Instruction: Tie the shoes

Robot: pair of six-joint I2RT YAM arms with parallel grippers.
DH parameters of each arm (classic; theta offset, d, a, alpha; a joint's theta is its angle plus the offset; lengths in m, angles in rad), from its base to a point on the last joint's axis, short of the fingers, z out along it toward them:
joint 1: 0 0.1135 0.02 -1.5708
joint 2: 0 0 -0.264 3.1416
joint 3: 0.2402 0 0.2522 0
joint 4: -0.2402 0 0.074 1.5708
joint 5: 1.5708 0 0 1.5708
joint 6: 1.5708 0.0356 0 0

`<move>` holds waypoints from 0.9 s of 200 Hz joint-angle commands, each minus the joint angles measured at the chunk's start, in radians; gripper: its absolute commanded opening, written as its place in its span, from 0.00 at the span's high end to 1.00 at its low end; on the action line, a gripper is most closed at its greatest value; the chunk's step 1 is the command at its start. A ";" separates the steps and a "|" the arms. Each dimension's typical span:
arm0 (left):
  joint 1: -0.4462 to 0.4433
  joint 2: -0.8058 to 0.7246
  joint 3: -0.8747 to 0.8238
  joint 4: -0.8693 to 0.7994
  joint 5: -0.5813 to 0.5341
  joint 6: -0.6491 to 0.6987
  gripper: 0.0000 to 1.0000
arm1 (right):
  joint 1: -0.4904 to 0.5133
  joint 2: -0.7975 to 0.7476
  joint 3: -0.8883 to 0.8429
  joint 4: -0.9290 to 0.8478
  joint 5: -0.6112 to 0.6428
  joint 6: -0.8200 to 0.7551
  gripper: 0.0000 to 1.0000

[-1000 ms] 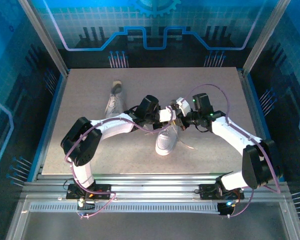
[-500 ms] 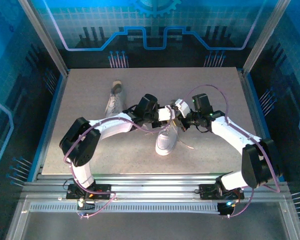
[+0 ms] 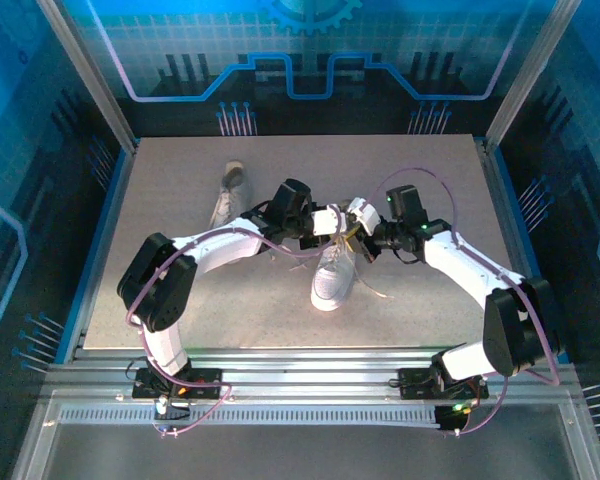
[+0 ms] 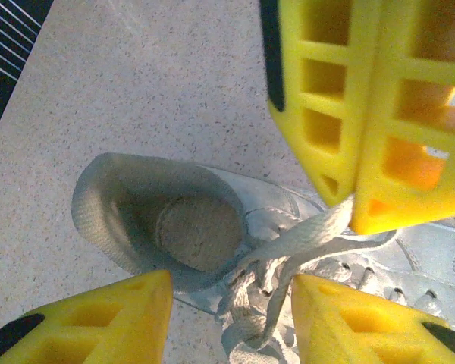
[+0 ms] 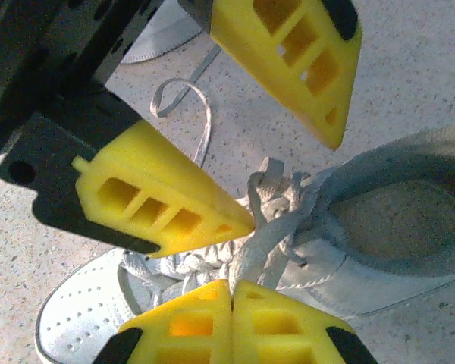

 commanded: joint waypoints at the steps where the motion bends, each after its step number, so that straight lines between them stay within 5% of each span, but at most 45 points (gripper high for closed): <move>1: 0.008 0.011 0.030 -0.048 0.073 0.035 0.53 | -0.013 0.003 0.037 -0.026 -0.044 -0.042 1.00; 180: 0.032 0.033 0.081 -0.124 0.200 0.096 0.47 | -0.022 0.042 0.091 -0.130 -0.056 -0.121 1.00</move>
